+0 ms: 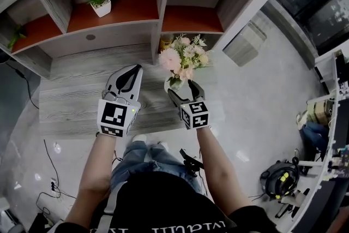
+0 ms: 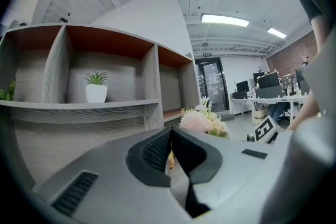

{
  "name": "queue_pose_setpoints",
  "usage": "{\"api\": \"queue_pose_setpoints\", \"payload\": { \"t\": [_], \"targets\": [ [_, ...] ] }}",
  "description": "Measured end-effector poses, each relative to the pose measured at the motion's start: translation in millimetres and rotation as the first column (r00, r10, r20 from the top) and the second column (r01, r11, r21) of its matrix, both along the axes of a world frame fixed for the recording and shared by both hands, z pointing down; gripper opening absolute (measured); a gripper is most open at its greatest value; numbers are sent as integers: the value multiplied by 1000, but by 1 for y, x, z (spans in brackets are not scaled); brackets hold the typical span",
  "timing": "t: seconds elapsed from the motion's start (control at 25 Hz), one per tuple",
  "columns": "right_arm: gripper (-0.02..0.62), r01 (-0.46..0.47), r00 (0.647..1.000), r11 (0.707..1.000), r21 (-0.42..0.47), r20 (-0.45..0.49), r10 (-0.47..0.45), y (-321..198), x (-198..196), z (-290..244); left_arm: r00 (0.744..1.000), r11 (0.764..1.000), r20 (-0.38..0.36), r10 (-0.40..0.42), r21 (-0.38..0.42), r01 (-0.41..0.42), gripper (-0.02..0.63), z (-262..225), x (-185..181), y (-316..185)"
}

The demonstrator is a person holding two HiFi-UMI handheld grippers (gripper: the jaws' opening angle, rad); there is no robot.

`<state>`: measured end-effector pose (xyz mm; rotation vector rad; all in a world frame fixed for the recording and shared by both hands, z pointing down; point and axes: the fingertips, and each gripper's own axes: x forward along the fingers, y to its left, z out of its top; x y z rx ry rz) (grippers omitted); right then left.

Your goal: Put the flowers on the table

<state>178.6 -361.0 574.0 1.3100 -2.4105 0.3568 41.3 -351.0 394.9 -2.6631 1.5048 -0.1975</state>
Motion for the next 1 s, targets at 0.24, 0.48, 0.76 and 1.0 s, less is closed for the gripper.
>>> {"api": "queue_pose_setpoints", "payload": {
  "t": [0.24,0.48,0.76,1.0],
  "targets": [
    [374,-11,1000,1000,-3,29,11,11,15,-20,1000,1000,-19,6,-2,-6,11,-2,2,-5],
    [374,-32,998,999,-42,61,35,17,28,-45,999,1000,-37,1,12,0,11,-12,-2,-10],
    [373,-66,992,995,-71,104,74,29,48,-77,999,999,-48,-19,43,21,11,-28,-11,-23],
    [292,-144,978,989,22,154,139,33,64,-129,996,997,-85,-27,72,33,11,-45,-15,-32]
  ]
}}
